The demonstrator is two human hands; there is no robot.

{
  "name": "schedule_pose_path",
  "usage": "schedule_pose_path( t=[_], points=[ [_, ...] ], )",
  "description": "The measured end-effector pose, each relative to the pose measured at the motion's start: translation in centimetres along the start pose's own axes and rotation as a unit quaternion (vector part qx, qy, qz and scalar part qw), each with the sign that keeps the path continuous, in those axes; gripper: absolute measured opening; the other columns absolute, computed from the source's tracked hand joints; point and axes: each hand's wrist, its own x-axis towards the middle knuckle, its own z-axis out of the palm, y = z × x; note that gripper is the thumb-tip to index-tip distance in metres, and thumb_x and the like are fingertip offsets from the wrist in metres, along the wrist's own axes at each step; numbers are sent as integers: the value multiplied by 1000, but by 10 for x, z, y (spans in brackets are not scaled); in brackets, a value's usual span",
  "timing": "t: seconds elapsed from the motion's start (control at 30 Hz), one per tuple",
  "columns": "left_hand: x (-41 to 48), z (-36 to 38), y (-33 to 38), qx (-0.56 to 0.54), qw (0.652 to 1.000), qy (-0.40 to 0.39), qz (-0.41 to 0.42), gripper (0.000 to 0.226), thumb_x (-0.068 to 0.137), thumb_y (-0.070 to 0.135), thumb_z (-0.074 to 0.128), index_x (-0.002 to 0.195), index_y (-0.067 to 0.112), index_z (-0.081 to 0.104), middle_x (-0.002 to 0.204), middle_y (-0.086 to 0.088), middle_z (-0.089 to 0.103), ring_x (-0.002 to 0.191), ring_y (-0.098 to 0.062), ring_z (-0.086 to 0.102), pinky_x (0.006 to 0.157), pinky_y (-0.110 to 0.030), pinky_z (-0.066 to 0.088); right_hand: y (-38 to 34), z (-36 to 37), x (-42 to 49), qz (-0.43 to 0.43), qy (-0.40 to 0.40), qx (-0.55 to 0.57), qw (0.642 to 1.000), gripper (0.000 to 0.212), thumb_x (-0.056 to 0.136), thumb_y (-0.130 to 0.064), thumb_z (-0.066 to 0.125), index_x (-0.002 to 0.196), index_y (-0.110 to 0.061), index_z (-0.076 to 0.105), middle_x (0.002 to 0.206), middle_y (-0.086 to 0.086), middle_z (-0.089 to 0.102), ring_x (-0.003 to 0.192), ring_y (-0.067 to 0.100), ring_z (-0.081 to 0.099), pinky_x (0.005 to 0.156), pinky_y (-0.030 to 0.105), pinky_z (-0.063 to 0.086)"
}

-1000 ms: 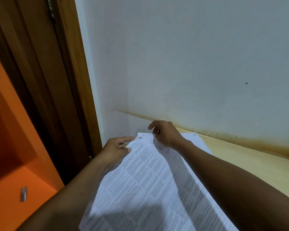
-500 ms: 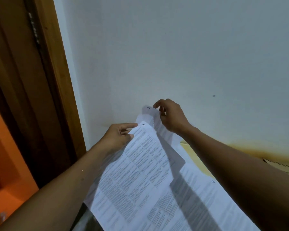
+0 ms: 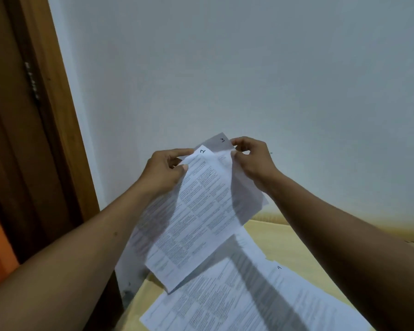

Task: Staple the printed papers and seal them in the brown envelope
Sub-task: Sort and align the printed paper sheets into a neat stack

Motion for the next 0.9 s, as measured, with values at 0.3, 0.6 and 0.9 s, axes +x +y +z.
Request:
schedule_pose_path(
  t=[0.3,0.6,0.9],
  points=[
    [-5,47,15,56,997,-9,46,38,98,22,67,132,39,68,119,8,69,112,-10,63,97,-28,50,23,-38,-37,105,-47,105,988,19,92,-1,61,102,-10,76,82,5,71,71,20,66,70,35,55],
    [-3,74,10,76,996,-51,19,35,97,19,69,128,34,71,100,7,72,92,-9,68,84,-26,56,52,-52,-53,170,-46,85,981,18,94,-8,60,99,-15,76,96,10,77,77,20,70,73,36,56],
    [4,72,-3,92,987,-106,-83,39,91,17,76,126,32,72,104,5,76,98,-12,71,95,-32,56,77,-46,-60,219,-88,105,966,26,87,-1,72,110,-12,73,86,7,68,84,21,71,98,43,56]
  ],
)
